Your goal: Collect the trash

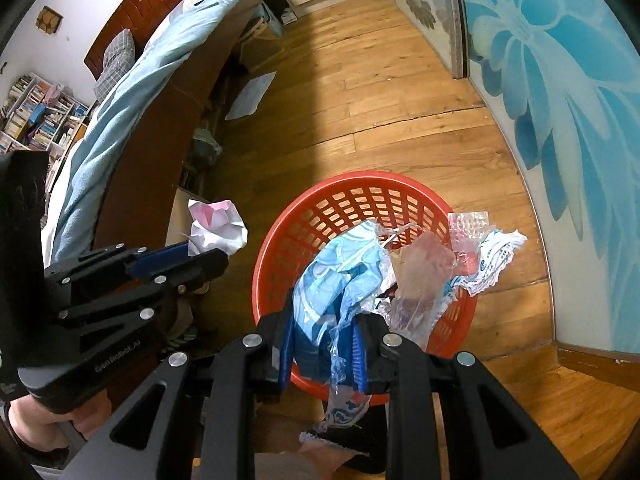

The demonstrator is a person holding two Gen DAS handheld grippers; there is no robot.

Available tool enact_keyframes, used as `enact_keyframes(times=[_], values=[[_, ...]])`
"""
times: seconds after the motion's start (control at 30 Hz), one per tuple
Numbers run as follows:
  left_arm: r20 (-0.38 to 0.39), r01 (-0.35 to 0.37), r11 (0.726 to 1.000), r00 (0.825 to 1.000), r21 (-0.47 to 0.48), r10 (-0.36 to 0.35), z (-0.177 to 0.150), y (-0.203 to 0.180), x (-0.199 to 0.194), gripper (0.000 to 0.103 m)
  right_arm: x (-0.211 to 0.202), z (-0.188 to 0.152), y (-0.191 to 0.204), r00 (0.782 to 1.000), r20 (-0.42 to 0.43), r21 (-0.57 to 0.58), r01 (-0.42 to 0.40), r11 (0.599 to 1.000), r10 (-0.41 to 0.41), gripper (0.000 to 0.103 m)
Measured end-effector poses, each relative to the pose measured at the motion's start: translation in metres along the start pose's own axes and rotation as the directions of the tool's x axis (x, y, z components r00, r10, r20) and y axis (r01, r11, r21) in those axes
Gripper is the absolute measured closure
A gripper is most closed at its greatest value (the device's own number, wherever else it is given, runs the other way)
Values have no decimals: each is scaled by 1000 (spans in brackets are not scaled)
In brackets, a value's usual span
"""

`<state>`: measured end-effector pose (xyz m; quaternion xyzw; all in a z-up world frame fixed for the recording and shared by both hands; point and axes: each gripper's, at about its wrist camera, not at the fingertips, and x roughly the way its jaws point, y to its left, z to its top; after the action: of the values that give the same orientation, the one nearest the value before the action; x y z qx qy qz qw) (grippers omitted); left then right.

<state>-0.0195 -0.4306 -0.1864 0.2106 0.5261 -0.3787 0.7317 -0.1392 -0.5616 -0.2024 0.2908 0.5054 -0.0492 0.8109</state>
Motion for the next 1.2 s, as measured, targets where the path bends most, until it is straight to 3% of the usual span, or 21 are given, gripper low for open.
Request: enact_keyframes(times=[0.1,0.13,0.17,0.2,0.23,0.47,0.57,0.63,0.67,0.73,0.83,0.97,1.0,1.1,1.2], values=[[7,-9,1000,1000,-1,9,2,1,-3,76,-1,1,2,1000,4,-1,9,1000,-9,72],[11,-11,1000,1000,-3,11,2,1,-5,66,-2,1,2,1000,10,1,21,1000,-21,67],[19,-25,1000,1000,2,25,2,1,-8,45,-4,2,1,999,15,2,36,999,-36,50],[23,-38,999,999,2,38,3,0,-9,37,-5,2,0,998,20,6,58,998,-58,43],[26,-46,999,999,0,46,3,1,-11,32,-8,2,-2,997,26,16,73,997,-74,43],[83,-121,992,989,-25,122,-4,26,-62,26,-57,21,4,985,144,77,88,993,-98,40],[149,-152,985,975,-84,163,-13,54,-109,24,-101,39,51,967,247,10,58,998,-58,35],[210,-175,974,956,-144,203,-23,76,-147,19,-127,47,87,951,309,-66,54,996,-31,30],[251,-191,965,940,-178,233,-29,89,-170,18,-140,50,107,941,338,-105,58,993,-19,28],[340,-217,939,891,-265,302,-48,119,-221,14,-172,55,160,913,408,-207,65,976,26,26],[391,-229,897,839,-377,378,-79,158,-271,13,-207,57,229,877,467,-308,41,950,113,16],[406,-218,818,782,-532,473,-140,218,-320,10,-219,51,314,862,442,-428,-39,903,247,12],[397,-218,796,775,-565,493,-156,232,-327,10,-214,47,335,863,426,-460,-53,886,273,11],[330,-245,737,775,-630,539,-193,267,-335,10,-183,30,388,877,358,-520,-97,848,320,11],[293,-250,698,775,-672,560,-218,294,-337,10,-143,4,422,884,274,-582,-161,797,379,11]])
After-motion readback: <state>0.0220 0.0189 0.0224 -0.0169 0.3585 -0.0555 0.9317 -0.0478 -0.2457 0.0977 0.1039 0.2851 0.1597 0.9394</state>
